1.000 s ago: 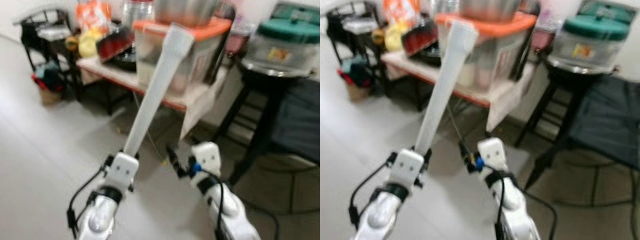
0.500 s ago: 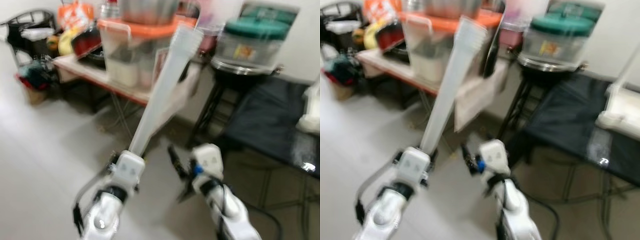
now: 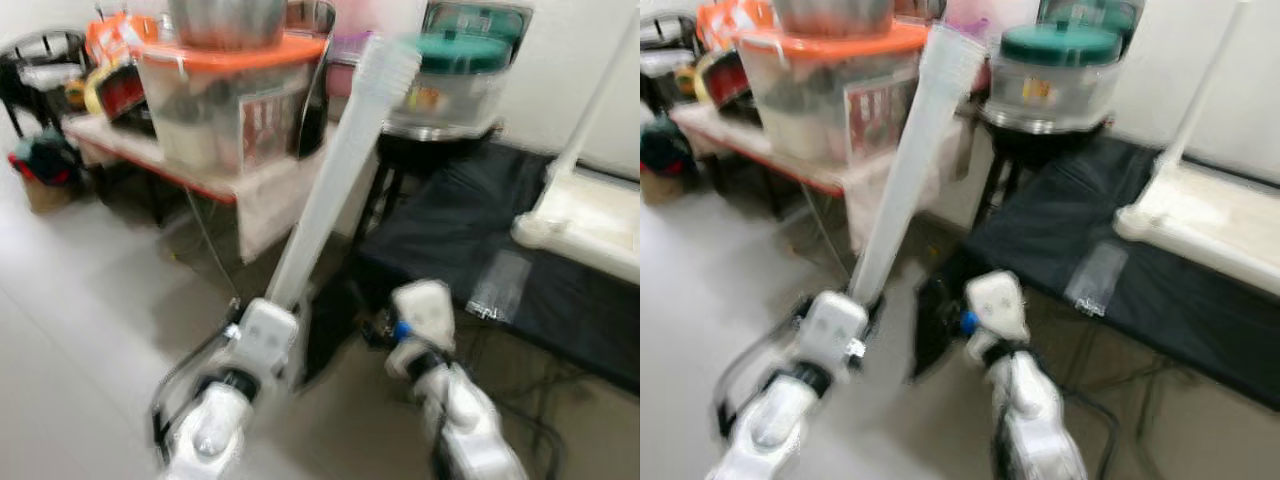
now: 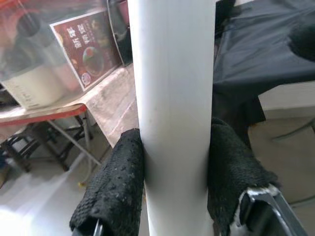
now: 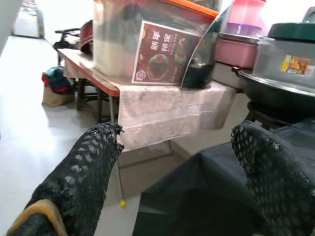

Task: Building children table

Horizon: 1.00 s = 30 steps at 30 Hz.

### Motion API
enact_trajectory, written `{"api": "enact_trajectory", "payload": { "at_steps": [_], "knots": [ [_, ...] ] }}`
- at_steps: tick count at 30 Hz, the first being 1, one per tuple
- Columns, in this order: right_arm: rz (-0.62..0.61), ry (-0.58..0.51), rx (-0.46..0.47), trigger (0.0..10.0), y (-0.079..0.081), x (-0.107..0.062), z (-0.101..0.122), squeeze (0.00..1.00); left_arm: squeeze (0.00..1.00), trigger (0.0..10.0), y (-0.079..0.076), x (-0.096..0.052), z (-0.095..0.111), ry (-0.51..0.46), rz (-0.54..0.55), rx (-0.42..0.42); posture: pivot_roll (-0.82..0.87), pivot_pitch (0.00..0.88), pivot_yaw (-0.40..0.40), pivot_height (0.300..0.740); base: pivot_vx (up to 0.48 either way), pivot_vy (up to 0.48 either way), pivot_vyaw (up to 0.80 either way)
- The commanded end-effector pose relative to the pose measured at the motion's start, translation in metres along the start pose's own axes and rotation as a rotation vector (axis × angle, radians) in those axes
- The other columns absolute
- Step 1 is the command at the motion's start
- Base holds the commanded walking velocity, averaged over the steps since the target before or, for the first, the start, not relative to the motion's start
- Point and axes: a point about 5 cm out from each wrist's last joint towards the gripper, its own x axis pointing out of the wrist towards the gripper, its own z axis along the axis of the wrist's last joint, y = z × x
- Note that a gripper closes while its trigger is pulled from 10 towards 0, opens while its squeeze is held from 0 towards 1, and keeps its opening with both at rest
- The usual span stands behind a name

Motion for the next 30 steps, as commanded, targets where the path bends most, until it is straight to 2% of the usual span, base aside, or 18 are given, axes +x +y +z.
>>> {"api": "enact_trajectory", "payload": {
  "at_steps": [1,3,7,16,26,30],
  "knots": [
    [-0.011,0.004,-0.011,10.0,-0.003,-0.003,-0.001,0.0,0.0,10.0,-0.003,0.002,0.005,-0.024,-0.012,-0.006,0.06,0.005,-0.032,0.74,0.0,-0.469,0.0],
    [-0.01,0.002,-0.011,10.0,-0.003,-0.002,0.0,0.0,0.0,10.0,-0.003,0.002,0.006,-0.026,-0.013,-0.007,0.06,0.008,-0.032,0.74,0.0,-0.465,0.0],
    [-0.043,-0.009,-0.024,10.0,-0.012,0.004,0.002,0.0,0.0,10.0,0.003,0.005,0.006,-0.019,0.017,-0.026,0.06,0.007,-0.027,0.74,0.0,-0.453,0.0],
    [-0.043,0.004,-0.013,10.0,-0.01,0.002,-0.001,0.0,0.0,10.0,0.008,0.006,0.005,-0.025,0.024,-0.004,0.06,0.011,-0.03,0.74,0.0,-0.449,0.0],
    [-0.052,0.018,-0.003,10.0,-0.01,0.0,-0.003,0.0,0.0,10.0,0.013,0.006,0.003,-0.009,0.065,0.002,0.06,0.017,-0.026,0.74,0.0,-0.424,-0.8],
    [-0.047,0.007,-0.021,10.0,-0.013,0.002,-0.001,0.0,0.0,10.0,0.02,0.01,0.003,0.003,0.1,-0.017,0.06,0.019,-0.027,0.74,0.0,0.0,-0.8]
  ]
}}
